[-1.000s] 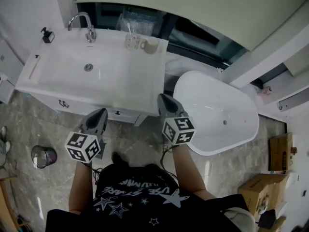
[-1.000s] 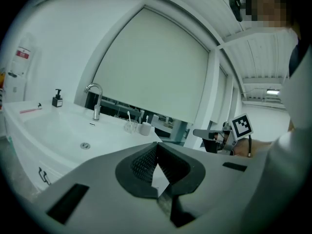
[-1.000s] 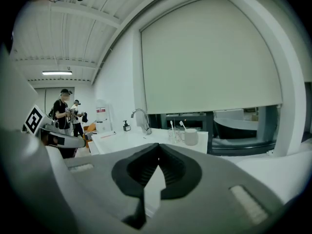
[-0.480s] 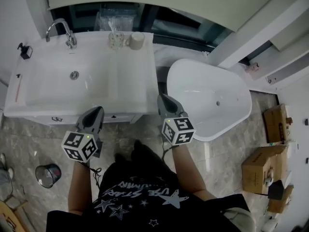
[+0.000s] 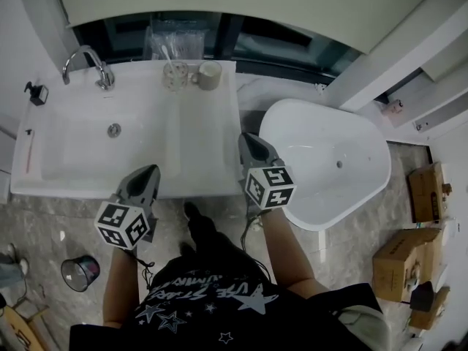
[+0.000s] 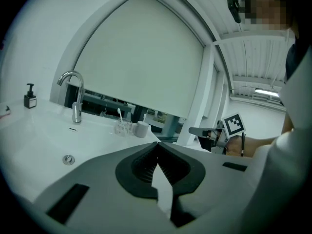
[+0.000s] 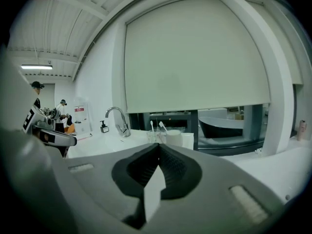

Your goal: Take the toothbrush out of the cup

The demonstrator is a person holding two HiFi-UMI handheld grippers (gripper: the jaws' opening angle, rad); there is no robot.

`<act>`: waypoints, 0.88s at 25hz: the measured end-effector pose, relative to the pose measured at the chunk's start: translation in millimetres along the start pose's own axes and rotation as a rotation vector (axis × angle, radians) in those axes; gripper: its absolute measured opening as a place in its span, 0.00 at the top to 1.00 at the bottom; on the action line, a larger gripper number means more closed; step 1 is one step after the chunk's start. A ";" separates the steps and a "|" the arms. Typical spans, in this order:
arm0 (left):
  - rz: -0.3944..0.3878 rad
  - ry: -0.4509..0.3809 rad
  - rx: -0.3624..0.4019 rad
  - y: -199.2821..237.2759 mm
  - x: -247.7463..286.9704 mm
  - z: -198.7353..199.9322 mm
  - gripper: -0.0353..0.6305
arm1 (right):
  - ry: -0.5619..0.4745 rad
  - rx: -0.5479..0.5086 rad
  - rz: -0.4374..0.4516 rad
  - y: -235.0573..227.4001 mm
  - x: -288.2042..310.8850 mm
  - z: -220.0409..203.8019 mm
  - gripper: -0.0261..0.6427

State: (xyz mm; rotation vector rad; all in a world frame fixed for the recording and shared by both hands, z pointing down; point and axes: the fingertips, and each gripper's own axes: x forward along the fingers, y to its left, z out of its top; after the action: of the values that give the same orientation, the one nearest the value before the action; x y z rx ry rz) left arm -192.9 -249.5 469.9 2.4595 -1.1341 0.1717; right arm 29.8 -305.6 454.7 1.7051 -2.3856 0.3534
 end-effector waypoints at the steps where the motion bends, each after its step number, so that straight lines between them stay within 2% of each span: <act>1: 0.003 -0.002 0.005 4.9 7.8 6.1 0.94 | -0.003 0.000 0.006 -4.8 12.4 4.5 0.96; 8: 0.028 -0.005 0.009 43.9 68.5 39.7 0.94 | -0.007 0.049 0.020 -37.8 88.9 19.3 0.96; 16: 0.053 -0.017 0.001 77.5 119.9 67.8 0.94 | 0.012 0.033 0.048 -62.9 152.7 29.8 0.96; 22: 0.079 -0.021 -0.001 96.8 145.9 80.4 0.94 | 0.054 0.001 0.110 -64.5 193.0 24.2 0.96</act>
State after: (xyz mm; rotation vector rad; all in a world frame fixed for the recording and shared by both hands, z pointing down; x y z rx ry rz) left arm -174.4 -441.3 470.1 2.4227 -1.2409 0.1693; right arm 28.4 -507.0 492.6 1.5478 -2.4462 0.4110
